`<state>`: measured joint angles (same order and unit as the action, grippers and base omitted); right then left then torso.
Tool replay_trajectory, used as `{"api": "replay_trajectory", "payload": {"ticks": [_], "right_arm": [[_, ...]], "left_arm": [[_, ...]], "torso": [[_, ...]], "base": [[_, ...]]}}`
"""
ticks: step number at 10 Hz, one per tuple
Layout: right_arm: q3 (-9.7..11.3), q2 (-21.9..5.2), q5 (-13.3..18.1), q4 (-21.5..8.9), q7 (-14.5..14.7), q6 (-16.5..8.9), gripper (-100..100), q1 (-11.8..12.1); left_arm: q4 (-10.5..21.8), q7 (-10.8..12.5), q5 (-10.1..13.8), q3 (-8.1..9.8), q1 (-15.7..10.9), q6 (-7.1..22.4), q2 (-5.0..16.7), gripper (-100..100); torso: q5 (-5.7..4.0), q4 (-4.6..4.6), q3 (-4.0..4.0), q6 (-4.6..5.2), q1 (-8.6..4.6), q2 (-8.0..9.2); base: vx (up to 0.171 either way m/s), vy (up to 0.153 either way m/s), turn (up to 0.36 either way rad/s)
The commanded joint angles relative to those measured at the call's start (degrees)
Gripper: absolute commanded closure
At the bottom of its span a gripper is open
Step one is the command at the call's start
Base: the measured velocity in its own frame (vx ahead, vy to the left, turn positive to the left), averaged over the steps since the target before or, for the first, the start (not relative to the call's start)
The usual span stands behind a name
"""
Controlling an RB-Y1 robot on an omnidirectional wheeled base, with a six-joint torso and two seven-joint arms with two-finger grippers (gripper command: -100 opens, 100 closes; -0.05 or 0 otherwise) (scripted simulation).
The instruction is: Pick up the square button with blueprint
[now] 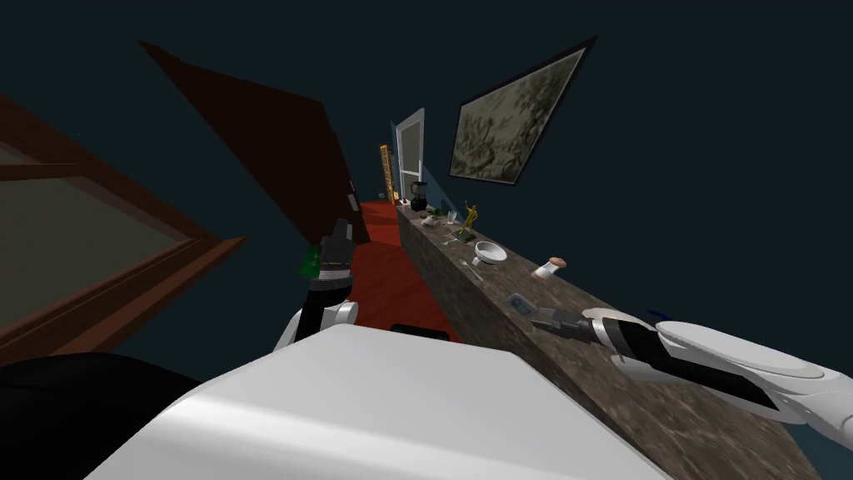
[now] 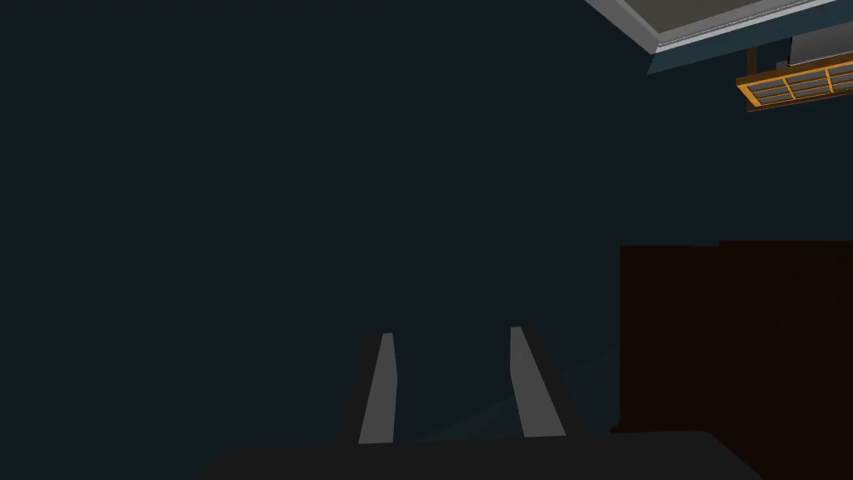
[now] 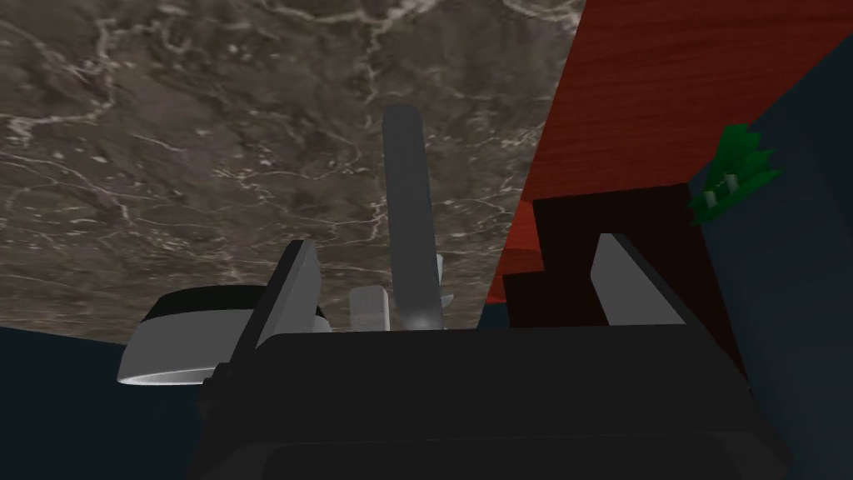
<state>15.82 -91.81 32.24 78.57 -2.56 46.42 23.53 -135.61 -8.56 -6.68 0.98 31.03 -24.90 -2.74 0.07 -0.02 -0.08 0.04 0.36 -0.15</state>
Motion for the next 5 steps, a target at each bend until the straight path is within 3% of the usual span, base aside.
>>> {"api": "replay_trajectory", "payload": {"ticks": [1, 2, 4, 5], "right_arm": [[1.13, -2.01, 1.00, -0.80, -0.02, -0.56, -100, 0.36], [1.79, -4.29, 1.61, -1.54, -0.07, -0.73, -100, 0.95], [2.25, -5.85, 2.07, -2.00, -0.08, -0.81, -100, 1.34], [2.19, -5.23, 2.03, -1.79, -0.21, -0.79, -100, 1.07]], "left_arm": [[0.00, 0.00, 0.00, 0.00, 0.00, 0.00, 0.00, 0], [0.00, 0.00, 0.00, 0.00, 0.00, 0.00, 0.00, 0], [0.00, 0.00, 0.00, 0.00, 0.00, 0.00, 0.00, 0], [0.00, 0.00, 0.00, 0.01, 0.00, 0.00, 0.00, 0]], "torso": [[0.00, 0.00, 0.00, 0.00, 0.00, 0.00], [-0.01, -0.01, -0.02, 0.01, -0.01, -0.02], [-0.02, 0.00, 0.00, 0.01, -0.05, 0.01], [-0.04, 0.01, 0.03, 0.04, -0.12, 0.06]], "base": [[0.048, 0.075, 0.127], [0.040, 0.082, 0.234], [0.029, 0.052, 0.122], [0.011, 0.015, 0.007]]}}
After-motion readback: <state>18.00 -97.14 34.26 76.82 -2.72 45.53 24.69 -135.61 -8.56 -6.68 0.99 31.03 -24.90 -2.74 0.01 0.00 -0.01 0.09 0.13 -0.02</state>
